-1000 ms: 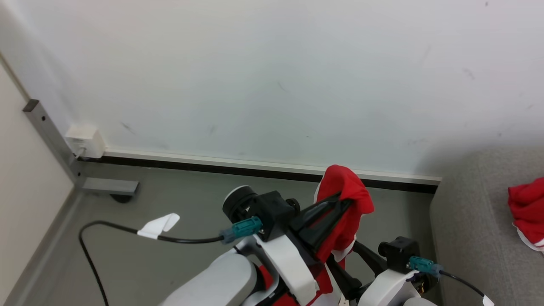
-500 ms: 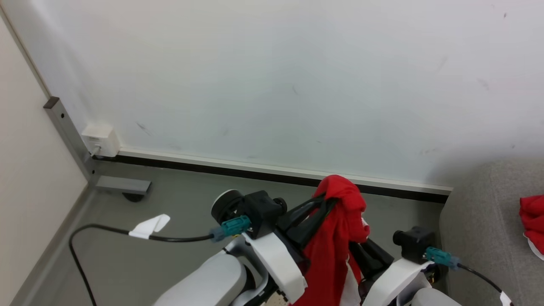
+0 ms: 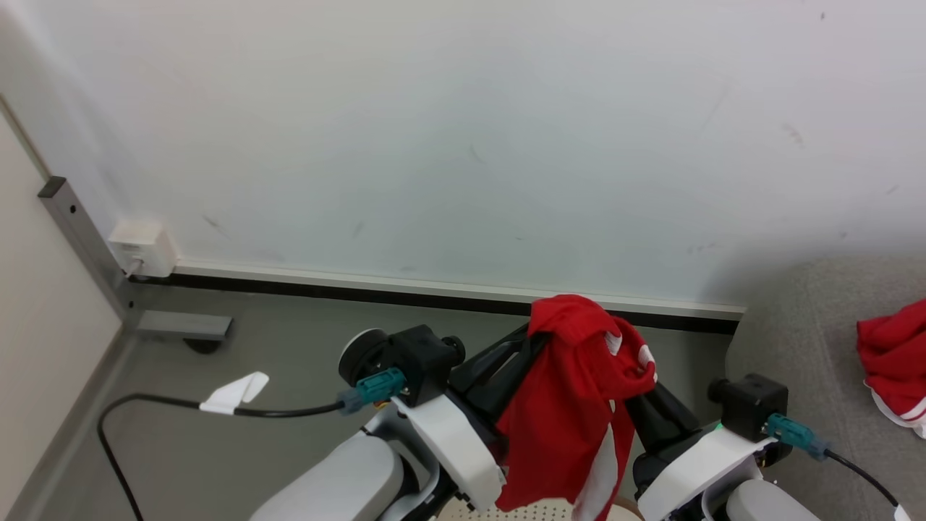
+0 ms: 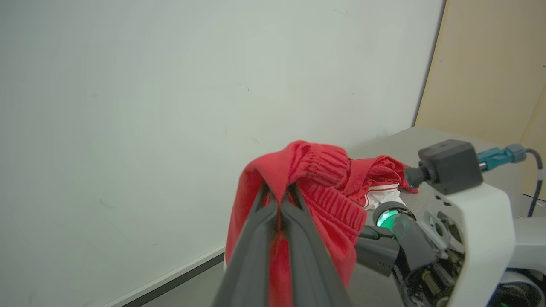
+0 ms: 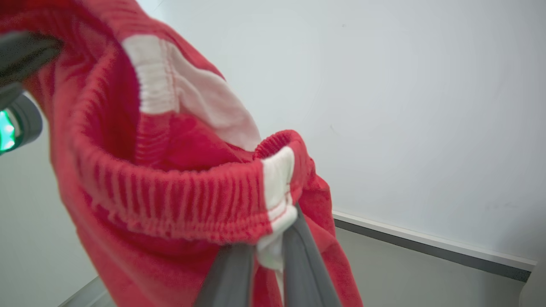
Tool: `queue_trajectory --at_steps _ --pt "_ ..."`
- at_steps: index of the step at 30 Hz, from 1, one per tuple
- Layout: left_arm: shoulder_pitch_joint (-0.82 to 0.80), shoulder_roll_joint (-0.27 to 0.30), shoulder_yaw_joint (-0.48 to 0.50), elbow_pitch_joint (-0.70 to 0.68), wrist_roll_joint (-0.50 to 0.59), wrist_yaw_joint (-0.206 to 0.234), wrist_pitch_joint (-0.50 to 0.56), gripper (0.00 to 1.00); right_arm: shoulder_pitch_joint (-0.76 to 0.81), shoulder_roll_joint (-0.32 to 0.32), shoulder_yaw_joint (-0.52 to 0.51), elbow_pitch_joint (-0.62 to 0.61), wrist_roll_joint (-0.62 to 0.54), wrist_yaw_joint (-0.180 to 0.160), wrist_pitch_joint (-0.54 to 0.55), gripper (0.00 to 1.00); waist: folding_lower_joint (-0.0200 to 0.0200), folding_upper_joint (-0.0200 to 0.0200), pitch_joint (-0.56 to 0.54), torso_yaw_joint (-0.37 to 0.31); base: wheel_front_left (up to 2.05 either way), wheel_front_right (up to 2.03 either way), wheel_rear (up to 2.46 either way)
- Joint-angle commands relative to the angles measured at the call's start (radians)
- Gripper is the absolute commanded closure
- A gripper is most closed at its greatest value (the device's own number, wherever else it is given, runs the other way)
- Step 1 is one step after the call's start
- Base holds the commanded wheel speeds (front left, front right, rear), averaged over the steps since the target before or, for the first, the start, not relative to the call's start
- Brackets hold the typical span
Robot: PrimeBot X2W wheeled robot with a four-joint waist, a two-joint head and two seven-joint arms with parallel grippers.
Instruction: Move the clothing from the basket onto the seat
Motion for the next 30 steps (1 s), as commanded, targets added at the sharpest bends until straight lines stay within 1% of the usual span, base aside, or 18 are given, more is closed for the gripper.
queue_trajectory --at_steps 1,4,5,6,7,8,14,15,16,20,30 --pt "0.015 0.006 0.003 -0.003 -0.01 0.001 -0.003 1.0 0.016 -0.01 -0.015 -0.015 -0.015 -0.002 0.0 1.0 0.0 0.0 0.001 -0.012 0.0 0.0 0.0" --pt "0.018 0.008 0.002 -0.001 -0.014 0.004 -0.001 1.0 0.017 -0.02 -0.049 -0.037 -0.027 -0.002 0.0 1.0 0.0 0.0 0.002 -0.027 0.0 0.0 0.0" --pt "0.02 0.008 0.002 0.0 -0.016 0.005 -0.002 0.94 0.017 -0.025 -0.063 -0.044 -0.031 -0.002 0.0 1.0 0.0 0.0 0.003 -0.033 0.0 0.0 0.0" --pt "0.023 0.008 0.002 0.001 -0.019 0.006 -0.002 0.73 0.018 -0.031 -0.078 -0.051 -0.037 -0.002 0.0 1.0 0.0 0.0 0.003 -0.039 0.0 0.0 0.0" --pt "0.025 0.008 0.002 0.002 -0.022 0.01 -0.003 0.45 0.019 -0.036 -0.094 -0.059 -0.041 -0.002 0.0 1.0 0.0 0.0 0.004 -0.047 0.0 0.0 0.0" --pt "0.026 0.008 0.002 0.001 -0.023 0.009 -0.006 0.0 0.021 -0.041 -0.108 -0.069 -0.047 -0.002 0.0 1.0 0.0 0.0 0.004 -0.054 0.0 0.0 0.0" --pt "0.037 0.005 -0.004 -0.005 -0.03 0.009 -0.015 0.0 0.025 -0.067 -0.18 -0.113 -0.077 -0.002 0.0 1.0 0.0 0.0 0.009 -0.104 0.0 0.0 0.0" --pt "0.037 0.005 -0.004 -0.005 -0.03 0.009 -0.015 0.0 0.025 -0.067 -0.18 -0.113 -0.077 -0.002 0.0 1.0 0.0 0.0 0.009 -0.104 0.0 0.0 0.0" --pt "0.041 0.006 -0.008 -0.007 -0.031 0.009 -0.017 0.0 0.021 -0.072 -0.203 -0.126 -0.084 -0.002 0.0 1.0 0.0 0.0 0.011 -0.125 0.0 0.0 0.0" --pt "0.048 0.009 -0.007 -0.013 -0.035 0.011 -0.024 0.0 0.01 -0.078 -0.251 -0.157 -0.1 -0.002 0.0 1.0 0.0 0.0 0.018 -0.17 0.0 0.0 0.0" --pt "0.067 0.008 -0.018 -0.005 -0.022 0.007 -0.051 0.0 -0.002 -0.129 -0.361 -0.252 -0.15 -0.002 0.0 1.0 0.0 0.0 0.042 -0.295 0.0 0.0 0.0"
